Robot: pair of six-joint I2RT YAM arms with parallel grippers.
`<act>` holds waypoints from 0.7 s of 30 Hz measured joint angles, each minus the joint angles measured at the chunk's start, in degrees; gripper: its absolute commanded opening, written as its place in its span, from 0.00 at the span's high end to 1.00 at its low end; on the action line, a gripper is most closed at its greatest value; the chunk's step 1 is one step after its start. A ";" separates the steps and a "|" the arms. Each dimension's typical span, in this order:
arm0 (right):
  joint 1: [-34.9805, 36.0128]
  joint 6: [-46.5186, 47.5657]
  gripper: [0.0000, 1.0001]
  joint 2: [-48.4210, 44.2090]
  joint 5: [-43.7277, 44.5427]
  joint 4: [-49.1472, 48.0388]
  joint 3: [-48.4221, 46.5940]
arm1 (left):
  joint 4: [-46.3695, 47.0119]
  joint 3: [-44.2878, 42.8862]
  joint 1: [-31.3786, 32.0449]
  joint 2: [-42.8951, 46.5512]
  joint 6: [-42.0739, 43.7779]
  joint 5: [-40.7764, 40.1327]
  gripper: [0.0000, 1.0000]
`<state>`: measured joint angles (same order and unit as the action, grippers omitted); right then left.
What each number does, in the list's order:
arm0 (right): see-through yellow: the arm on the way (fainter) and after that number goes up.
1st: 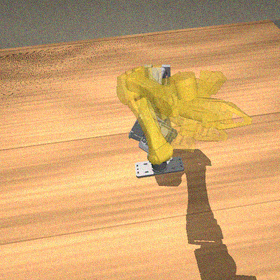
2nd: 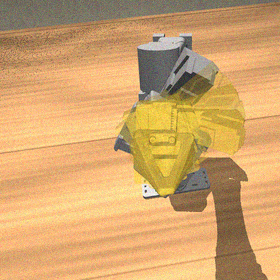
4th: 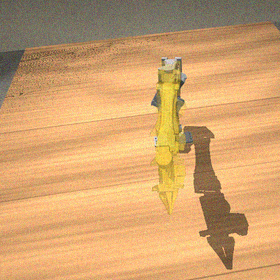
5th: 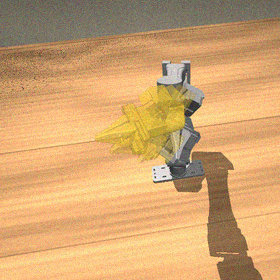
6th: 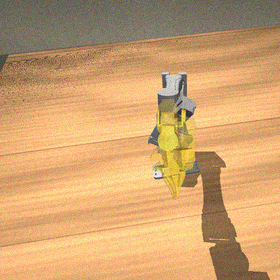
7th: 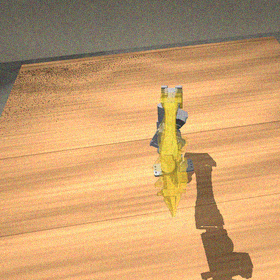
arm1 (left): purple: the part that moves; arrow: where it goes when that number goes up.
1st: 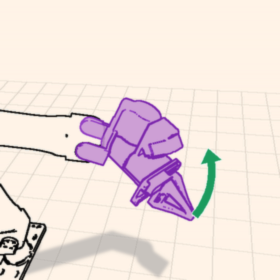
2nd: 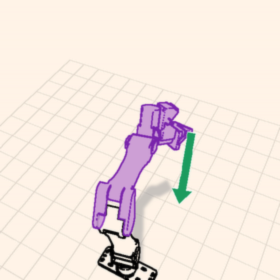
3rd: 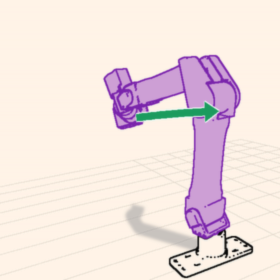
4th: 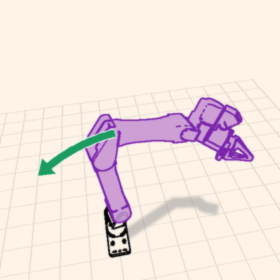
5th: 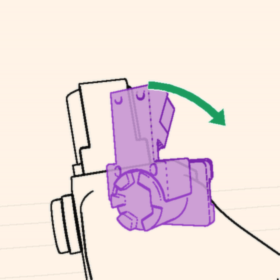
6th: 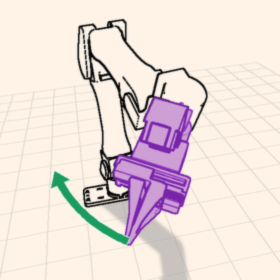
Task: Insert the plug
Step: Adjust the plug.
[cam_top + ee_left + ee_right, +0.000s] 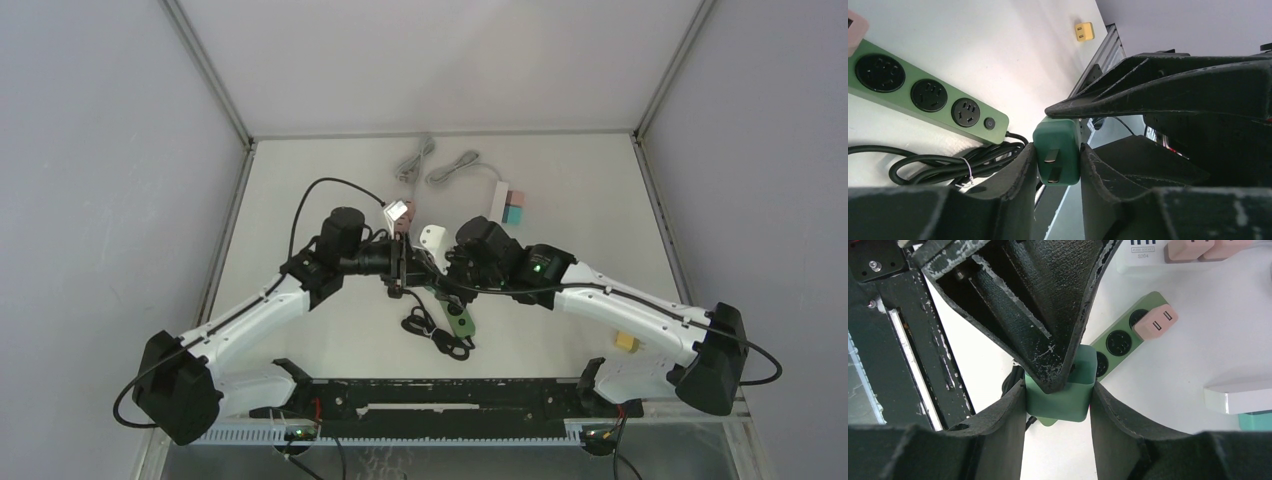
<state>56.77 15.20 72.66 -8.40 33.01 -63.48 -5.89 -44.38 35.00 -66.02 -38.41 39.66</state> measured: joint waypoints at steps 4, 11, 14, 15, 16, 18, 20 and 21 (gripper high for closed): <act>0.00 0.35 0.50 0.04 0.76 -0.24 0.00 | 0.59 0.00 0.00 0.02 -0.70 -0.22 0.80; 0.07 -0.02 0.37 0.04 1.97 -0.63 0.00 | 1.38 0.02 -0.02 0.81 -0.57 -0.76 0.86; 0.04 -0.37 0.36 0.02 2.51 -0.79 0.00 | 2.54 0.48 -0.37 3.19 -0.55 -1.97 0.87; 0.04 -0.57 0.35 0.00 2.62 -0.85 0.00 | 2.89 0.68 -0.55 4.07 -0.55 -2.19 0.87; 0.04 -0.79 0.35 -0.07 2.78 -0.90 0.00 | 3.74 1.07 -0.83 5.18 -0.57 -2.62 0.87; 0.00 -1.40 0.34 -0.42 3.21 -0.96 0.00 | 5.05 1.97 -1.46 7.15 -0.59 -3.56 0.88; -0.04 -2.32 0.32 -1.27 3.98 -1.11 0.00 | 7.04 3.43 -2.10 9.27 -0.74 -4.98 0.88; -0.09 -2.82 0.31 -1.86 4.37 -1.29 0.00 | 7.76 4.04 -2.27 10.03 -0.81 -5.46 0.88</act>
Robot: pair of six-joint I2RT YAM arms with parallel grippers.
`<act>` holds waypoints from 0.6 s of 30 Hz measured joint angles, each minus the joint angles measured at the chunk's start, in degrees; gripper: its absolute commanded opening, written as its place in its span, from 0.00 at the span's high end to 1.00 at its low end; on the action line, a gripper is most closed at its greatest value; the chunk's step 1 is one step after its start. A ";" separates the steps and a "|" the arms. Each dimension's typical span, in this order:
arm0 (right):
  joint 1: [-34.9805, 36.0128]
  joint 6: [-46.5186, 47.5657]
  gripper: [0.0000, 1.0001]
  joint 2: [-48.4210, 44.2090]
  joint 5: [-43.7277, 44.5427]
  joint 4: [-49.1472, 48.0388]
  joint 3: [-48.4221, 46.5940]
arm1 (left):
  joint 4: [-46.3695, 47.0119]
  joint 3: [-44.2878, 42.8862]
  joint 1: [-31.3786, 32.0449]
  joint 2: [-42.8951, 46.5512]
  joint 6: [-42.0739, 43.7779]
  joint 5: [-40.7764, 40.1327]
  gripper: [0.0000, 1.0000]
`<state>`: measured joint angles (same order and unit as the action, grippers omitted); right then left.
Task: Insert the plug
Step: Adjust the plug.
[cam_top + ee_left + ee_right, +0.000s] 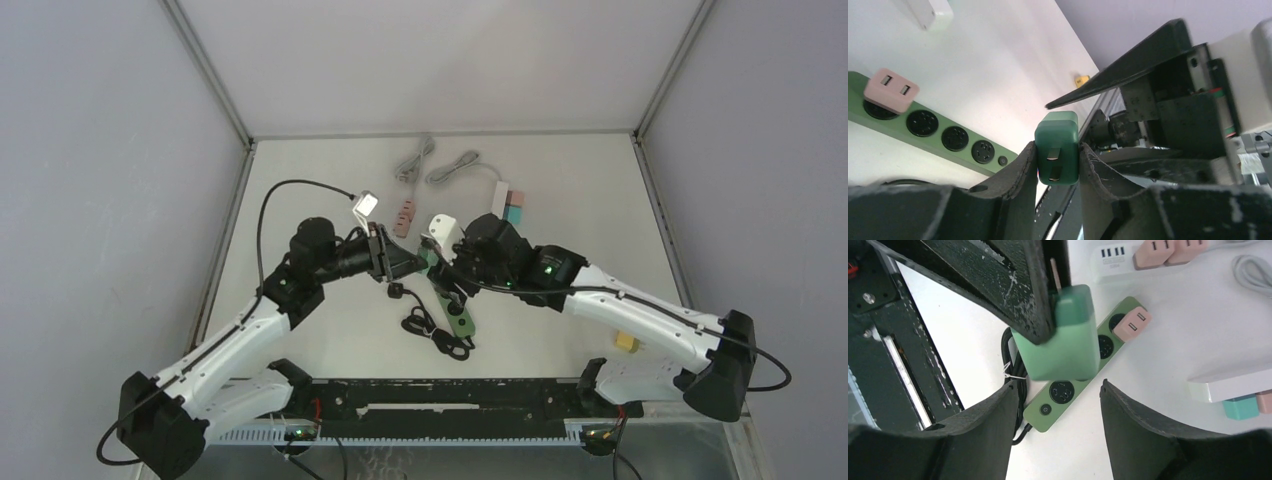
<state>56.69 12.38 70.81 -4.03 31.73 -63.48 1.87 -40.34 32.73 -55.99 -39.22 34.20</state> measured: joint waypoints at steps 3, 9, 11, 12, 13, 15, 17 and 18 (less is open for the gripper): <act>-0.50 -1.97 0.30 -2.36 0.33 -1.55 0.02 | 2.89 2.69 -0.28 2.67 -0.46 -2.49 0.89; -2.80 -9.27 0.25 -10.10 -2.78 -11.15 2.89 | 7.34 6.19 -0.31 7.19 -1.55 -6.82 0.89; -3.67 -12.44 0.18 -12.33 -3.98 -14.91 4.79 | 9.29 7.13 -0.31 9.07 -2.05 -8.35 0.89; -4.13 -14.23 0.14 -13.33 -4.52 -16.79 5.84 | 10.34 7.56 -0.31 10.01 -2.40 -9.01 0.89; -4.61 -16.11 0.11 -14.21 -5.07 -18.71 6.91 | 11.26 7.96 -0.31 10.84 -2.69 -9.68 0.89; -5.46 -20.44 0.09 -15.45 -5.57 -21.59 8.55 | 13.38 8.74 -0.31 12.61 -3.28 -10.86 0.89; -6.69 -24.63 0.03 -15.72 -6.69 -23.96 9.33 | 15.30 9.29 -0.31 13.79 -3.89 -11.76 0.89; -7.21 -26.36 0.00 -15.65 -7.15 -24.83 9.44 | 16.31 9.53 -0.31 14.16 -4.11 -12.04 0.89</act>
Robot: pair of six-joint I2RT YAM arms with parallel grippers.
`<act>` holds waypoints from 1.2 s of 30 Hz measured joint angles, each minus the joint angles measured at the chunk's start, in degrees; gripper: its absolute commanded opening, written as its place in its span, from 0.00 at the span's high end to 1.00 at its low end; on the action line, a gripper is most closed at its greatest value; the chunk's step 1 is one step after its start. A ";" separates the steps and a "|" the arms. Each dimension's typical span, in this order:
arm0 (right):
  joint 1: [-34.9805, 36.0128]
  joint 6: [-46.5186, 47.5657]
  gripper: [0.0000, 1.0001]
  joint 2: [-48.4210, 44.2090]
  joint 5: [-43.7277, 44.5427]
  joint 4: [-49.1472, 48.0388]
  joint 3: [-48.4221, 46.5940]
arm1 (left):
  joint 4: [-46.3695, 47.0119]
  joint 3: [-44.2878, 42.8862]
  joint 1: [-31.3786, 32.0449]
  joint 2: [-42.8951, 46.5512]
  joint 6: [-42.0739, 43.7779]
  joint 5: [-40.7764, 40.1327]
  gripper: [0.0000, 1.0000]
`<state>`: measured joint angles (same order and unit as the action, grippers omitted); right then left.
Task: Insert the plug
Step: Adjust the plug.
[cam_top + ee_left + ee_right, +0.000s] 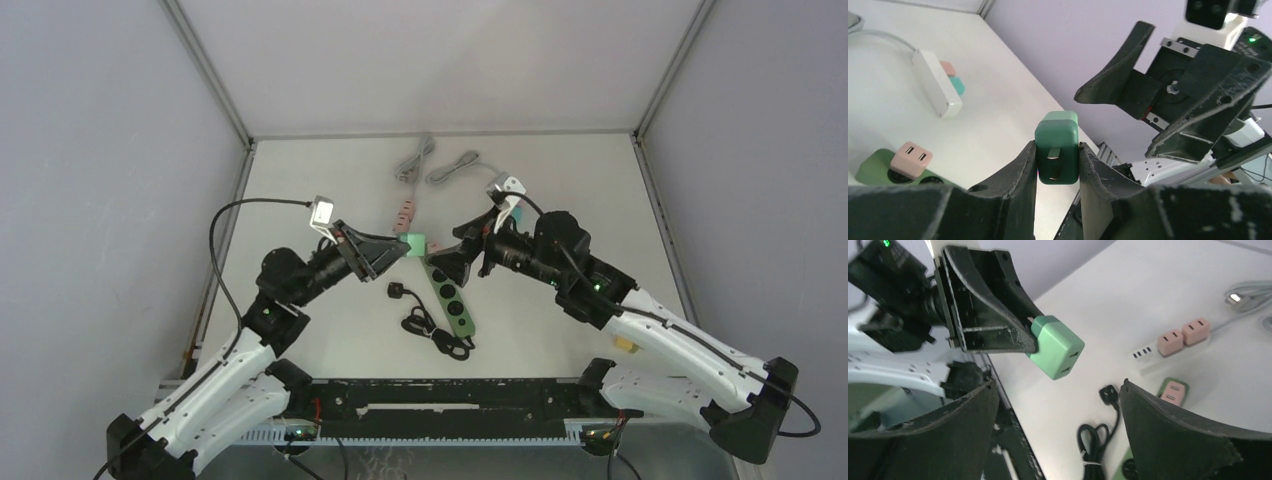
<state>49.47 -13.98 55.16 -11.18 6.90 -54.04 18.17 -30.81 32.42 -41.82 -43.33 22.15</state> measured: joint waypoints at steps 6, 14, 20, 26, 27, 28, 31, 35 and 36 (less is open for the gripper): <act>-3.41 -12.22 0.02 1.79 -4.20 -6.08 0.02 | 5.53 0.48 0.00 0.39 -2.29 -0.61 0.89; -5.66 -25.94 0.13 6.58 -10.43 -15.23 0.13 | 12.85 1.01 0.04 -0.11 -6.19 -1.03 0.89; -5.90 -32.74 0.26 10.58 -15.52 -22.38 0.17 | 16.87 1.03 0.31 -0.94 -8.70 -1.27 0.89; -6.14 -36.46 0.35 11.80 -18.23 -27.34 0.22 | 19.69 1.07 0.46 -0.94 -10.40 -1.92 0.89; -6.29 -36.85 0.37 11.80 -18.60 -28.09 0.22 | 20.11 1.11 0.46 -0.94 -10.71 -2.08 0.88; -6.34 -37.13 0.39 11.80 -18.88 -28.59 0.22 | 20.35 1.14 0.52 -0.94 -10.80 -2.10 0.89; -6.38 -37.83 0.43 11.80 -19.39 -29.62 0.22 | 21.31 1.14 0.61 -1.22 -11.34 -2.12 0.88; -6.51 -38.47 0.45 11.85 -19.80 -30.49 0.24 | 22.16 1.14 0.87 -1.36 -12.07 -2.29 0.89; -6.56 -38.69 0.46 11.85 -19.91 -30.80 0.24 | 22.49 1.14 0.96 -1.42 -12.22 -2.32 0.89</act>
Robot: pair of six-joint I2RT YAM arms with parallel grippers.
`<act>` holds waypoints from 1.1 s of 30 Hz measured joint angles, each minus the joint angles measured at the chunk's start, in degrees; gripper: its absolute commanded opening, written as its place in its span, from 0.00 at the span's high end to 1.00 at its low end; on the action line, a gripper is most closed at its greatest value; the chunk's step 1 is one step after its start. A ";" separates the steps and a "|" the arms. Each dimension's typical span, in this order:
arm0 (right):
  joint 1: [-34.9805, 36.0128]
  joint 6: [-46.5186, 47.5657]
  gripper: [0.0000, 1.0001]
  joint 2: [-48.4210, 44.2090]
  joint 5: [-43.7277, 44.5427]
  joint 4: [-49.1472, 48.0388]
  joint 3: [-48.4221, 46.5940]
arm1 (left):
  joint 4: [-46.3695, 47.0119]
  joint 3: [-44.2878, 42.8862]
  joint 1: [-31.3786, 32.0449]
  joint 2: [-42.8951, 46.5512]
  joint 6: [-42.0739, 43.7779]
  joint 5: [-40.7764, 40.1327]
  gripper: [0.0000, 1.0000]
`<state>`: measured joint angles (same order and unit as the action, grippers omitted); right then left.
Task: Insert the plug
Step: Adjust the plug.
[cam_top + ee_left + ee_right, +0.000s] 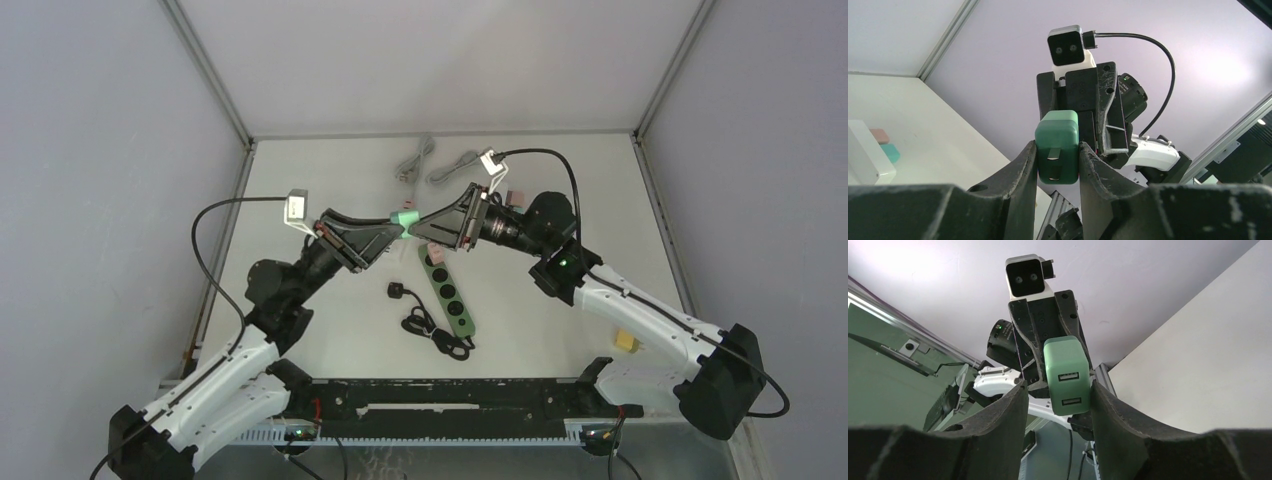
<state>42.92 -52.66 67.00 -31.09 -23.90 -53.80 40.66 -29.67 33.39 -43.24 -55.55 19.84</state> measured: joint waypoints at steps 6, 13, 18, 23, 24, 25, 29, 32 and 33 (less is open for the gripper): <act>-0.11 -0.22 0.50 0.33 -0.15 -0.98 0.00 | 1.31 0.00 0.66 -0.72 -0.17 0.00 0.89; -0.20 -0.17 0.63 0.83 -0.44 -1.25 0.04 | 1.70 0.00 1.44 -1.33 -0.61 0.00 0.89; -0.37 0.26 0.86 0.83 -0.68 -1.81 0.11 | 2.27 0.22 1.53 -1.40 -1.51 -0.17 0.83; -0.37 2.32 1.00 0.70 -0.74 -0.35 0.20 | 3.34 1.57 1.55 -1.42 -1.70 -0.22 0.69; -0.37 2.93 1.00 0.50 -0.72 0.52 0.20 | 3.39 2.12 1.60 -1.31 -1.73 -0.24 0.62; -0.37 3.65 1.00 0.22 -0.68 1.60 0.26 | 3.37 2.64 1.68 -1.11 -1.73 -0.24 0.56; -0.37 6.36 1.00 -1.31 -0.28 5.42 0.57 | 0.31 4.11 1.88 0.66 -0.20 -1.31 0.30; -0.50 8.07 1.00 -2.86 0.24 7.67 0.61 | -4.02 4.61 1.88 2.82 1.79 -2.86 0.21; -0.52 8.50 1.00 -3.23 0.39 8.24 0.61 | -5.46 4.61 1.88 3.72 2.78 -3.45 0.18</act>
<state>42.39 -44.16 63.77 -30.70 -15.66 -53.19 35.20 -25.06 35.27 -39.53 -52.77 16.38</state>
